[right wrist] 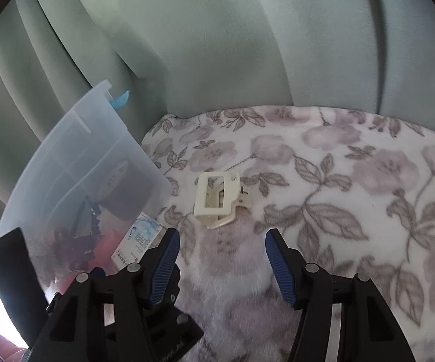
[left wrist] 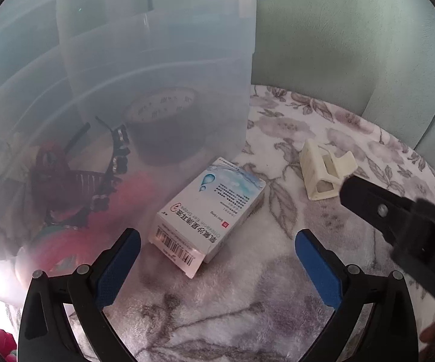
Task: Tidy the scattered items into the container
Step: 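Grasp white medicine box with left tool while right tool grasps white plastic clip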
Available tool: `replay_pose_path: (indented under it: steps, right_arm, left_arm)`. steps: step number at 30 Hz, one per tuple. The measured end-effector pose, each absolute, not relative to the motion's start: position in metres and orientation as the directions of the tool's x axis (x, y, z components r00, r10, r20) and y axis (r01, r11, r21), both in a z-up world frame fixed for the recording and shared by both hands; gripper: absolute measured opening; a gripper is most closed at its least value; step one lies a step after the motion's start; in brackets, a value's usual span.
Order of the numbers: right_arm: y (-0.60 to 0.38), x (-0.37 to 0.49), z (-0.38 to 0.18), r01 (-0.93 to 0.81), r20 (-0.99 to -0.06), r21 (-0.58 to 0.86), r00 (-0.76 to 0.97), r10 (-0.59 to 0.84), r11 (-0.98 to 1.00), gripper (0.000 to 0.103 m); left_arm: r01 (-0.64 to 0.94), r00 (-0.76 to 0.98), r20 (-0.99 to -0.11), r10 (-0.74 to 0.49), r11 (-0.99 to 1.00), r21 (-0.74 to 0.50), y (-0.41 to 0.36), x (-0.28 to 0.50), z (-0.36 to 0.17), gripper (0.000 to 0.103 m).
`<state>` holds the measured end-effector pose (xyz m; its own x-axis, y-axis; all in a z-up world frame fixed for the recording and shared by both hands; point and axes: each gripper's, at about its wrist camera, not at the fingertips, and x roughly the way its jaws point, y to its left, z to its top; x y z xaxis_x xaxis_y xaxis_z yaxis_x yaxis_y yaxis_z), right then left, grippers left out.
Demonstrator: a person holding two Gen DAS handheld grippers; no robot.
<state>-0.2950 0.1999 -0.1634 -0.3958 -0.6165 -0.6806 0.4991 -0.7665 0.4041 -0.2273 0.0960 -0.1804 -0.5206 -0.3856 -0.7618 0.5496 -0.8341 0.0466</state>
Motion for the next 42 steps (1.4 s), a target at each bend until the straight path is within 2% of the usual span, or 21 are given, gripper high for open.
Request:
replay_pose_path:
  steps: [5, 15, 16, 17, 20, 27, 36, 42]
  right_arm:
    - [0.183, -0.313, -0.166, 0.532, -0.698, 0.389, -0.362, -0.617, -0.752, 0.063]
    - [0.155, -0.330, -0.177, 0.572, -0.738, 0.343, -0.328, -0.590, -0.746, 0.063]
    - [0.154, -0.330, -0.178, 0.570, -0.742, 0.332, -0.335, -0.581, -0.752, 0.053]
    - [0.153, -0.330, -0.178, 0.567, -0.746, 0.319, -0.344, -0.570, -0.760, 0.050]
    - [0.156, -0.329, -0.177, 0.555, -0.744, 0.310, -0.364, -0.560, -0.772, 0.050]
    - [0.190, -0.318, -0.160, 0.476, -0.717, 0.309, -0.451, -0.531, -0.823, 0.050]
    - [0.227, -0.296, -0.148, 0.372, -0.700, 0.325, -0.524, -0.485, -0.870, 0.050]
    - [0.242, -0.290, -0.152, 0.330, -0.705, 0.341, -0.529, -0.472, -0.880, 0.050]
  left_arm:
    - [0.548, -0.520, -0.780, -0.348, -0.837, 0.007, 0.092, -0.230, -0.183, 0.102]
    - [0.527, -0.504, -0.803, -0.317, -0.850, 0.005, 0.090, -0.241, -0.192, 0.102]
    - [0.523, -0.499, -0.808, -0.313, -0.853, 0.007, 0.090, -0.238, -0.191, 0.102]
    - [0.521, -0.498, -0.810, -0.309, -0.854, 0.006, 0.089, -0.239, -0.191, 0.102]
    - [0.510, -0.514, -0.806, -0.294, -0.860, -0.012, 0.089, -0.240, -0.189, 0.102]
    - [0.402, -0.575, -0.794, -0.195, -0.913, -0.067, 0.094, -0.255, -0.184, 0.102]
    - [0.188, -0.612, -0.791, -0.020, -0.975, -0.120, 0.111, -0.274, -0.179, 0.102]
    - [0.208, -0.612, -0.783, -0.110, -0.978, -0.025, 0.107, -0.280, -0.178, 0.102]
